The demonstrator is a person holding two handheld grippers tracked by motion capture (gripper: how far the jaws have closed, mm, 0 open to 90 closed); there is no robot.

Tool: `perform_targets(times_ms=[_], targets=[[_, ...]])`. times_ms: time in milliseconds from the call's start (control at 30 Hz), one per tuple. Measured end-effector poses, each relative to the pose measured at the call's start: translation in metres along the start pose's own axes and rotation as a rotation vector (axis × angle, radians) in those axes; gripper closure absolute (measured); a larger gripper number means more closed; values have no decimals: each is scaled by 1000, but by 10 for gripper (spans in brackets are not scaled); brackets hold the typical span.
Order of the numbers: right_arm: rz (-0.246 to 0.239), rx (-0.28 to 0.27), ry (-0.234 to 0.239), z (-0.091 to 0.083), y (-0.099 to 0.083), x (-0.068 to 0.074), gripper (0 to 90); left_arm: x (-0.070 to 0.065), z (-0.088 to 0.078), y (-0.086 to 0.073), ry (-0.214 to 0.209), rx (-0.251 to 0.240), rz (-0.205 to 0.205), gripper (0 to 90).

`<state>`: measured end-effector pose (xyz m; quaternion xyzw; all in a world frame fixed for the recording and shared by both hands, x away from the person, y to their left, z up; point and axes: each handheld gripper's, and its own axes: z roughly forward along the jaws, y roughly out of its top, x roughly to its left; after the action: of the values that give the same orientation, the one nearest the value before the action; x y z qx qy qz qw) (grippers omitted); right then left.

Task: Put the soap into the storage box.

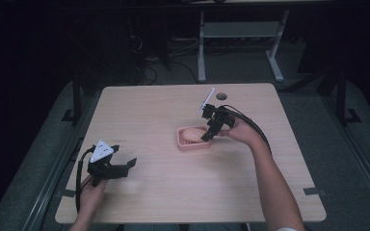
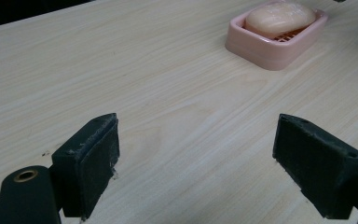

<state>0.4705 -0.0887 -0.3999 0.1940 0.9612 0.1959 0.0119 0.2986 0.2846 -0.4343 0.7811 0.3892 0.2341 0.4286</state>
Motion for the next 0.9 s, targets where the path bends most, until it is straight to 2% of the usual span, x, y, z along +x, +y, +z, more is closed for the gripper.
perform_targets(times_ms=[600, 900], targets=[[14, 5, -11, -9, -10, 2, 223, 0, 0, 0, 1, -1, 1, 143], [27, 13, -19, -13, -17, 3, 190, 1, 0, 0, 1, 4, 1, 143]])
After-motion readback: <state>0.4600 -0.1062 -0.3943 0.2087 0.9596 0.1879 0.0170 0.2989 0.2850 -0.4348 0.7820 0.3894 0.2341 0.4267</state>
